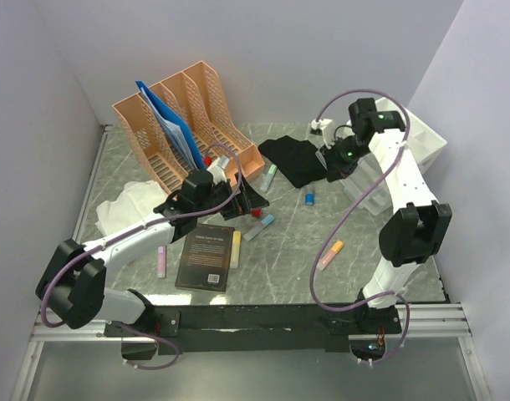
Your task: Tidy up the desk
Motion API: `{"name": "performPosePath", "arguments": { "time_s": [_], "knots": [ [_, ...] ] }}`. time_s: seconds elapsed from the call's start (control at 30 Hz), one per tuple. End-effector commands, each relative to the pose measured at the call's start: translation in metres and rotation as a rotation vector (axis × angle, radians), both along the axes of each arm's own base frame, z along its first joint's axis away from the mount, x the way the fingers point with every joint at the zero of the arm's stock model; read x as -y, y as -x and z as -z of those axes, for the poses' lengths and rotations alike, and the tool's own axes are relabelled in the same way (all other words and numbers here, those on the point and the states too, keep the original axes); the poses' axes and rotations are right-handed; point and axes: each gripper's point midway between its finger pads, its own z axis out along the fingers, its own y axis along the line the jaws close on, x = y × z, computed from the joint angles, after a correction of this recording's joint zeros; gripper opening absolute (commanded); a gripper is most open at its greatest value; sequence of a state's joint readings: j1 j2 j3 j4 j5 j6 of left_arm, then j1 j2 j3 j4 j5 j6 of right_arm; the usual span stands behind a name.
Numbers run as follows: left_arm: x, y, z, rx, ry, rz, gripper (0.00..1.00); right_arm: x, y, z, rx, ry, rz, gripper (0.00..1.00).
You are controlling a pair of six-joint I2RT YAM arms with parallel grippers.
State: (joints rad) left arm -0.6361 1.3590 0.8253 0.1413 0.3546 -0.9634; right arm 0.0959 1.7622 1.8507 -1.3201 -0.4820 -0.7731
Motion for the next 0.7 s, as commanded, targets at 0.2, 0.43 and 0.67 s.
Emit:
{"name": "performPosePath", "arguments": {
  "time_s": [0.2, 0.43, 0.67],
  "knots": [
    [-0.005, -0.007, -0.03, 0.092, 0.037, -0.036, 0.99, 0.035, -0.058, 0.026, 0.163, 0.148, 0.457, 0.02],
    [-0.007, -0.007, -0.03, 0.094, 0.037, -0.04, 0.99, 0.073, -0.092, 0.014, 0.333, 0.278, 0.666, 0.2],
    [-0.007, -0.007, -0.032, 0.097, 0.036, -0.043, 0.99, 0.077, -0.102, 0.005, 0.363, 0.291, 0.661, 0.38]
  ]
}}
